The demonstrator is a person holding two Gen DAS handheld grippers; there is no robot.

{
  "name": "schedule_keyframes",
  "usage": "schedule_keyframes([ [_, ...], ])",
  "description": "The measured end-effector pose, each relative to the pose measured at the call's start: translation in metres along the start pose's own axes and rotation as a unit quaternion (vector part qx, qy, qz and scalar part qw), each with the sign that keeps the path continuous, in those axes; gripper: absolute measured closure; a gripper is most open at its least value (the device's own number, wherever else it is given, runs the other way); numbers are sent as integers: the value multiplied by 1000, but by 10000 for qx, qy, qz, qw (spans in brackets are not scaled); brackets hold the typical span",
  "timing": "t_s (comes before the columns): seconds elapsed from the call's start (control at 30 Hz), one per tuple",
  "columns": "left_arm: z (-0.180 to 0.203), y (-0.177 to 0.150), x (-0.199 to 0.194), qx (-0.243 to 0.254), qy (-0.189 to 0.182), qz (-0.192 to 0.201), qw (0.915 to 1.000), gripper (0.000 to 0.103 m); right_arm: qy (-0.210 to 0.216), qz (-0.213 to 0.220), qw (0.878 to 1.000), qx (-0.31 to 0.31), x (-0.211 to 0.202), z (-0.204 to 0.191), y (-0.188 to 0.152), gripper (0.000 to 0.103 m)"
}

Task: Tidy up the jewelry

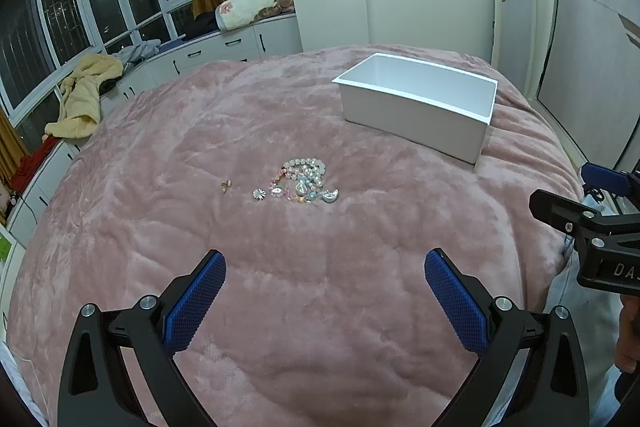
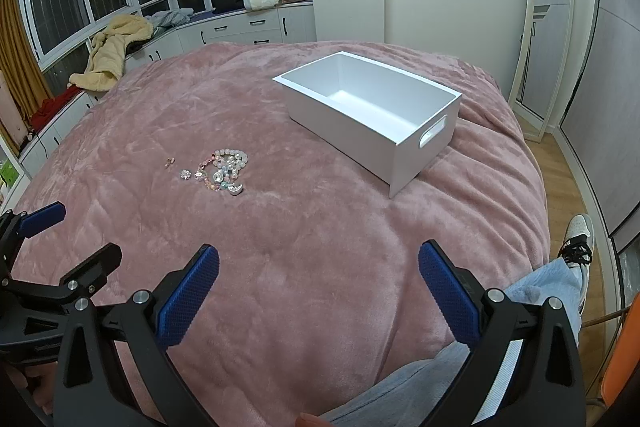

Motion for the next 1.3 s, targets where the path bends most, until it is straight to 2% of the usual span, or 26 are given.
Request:
schedule_keyframes([
  [0.67,1,0,3,53,81,50,9999,2,1,-25,10000,1,2,-1,-3,5],
  [1.3,-2,-6,30,63,118,-220,9997,2,228,-166,9996,97,21,0,-11,5],
])
Point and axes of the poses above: each gripper's, at about its wrist camera, not at the fingertips, and x roughly the way its jaws point, z to its right, y to its top, the point moved 8 cm from there along x, roughly the way its jaws point, and after that the axes turned 10 degrees about y, right-handed, at the moved point
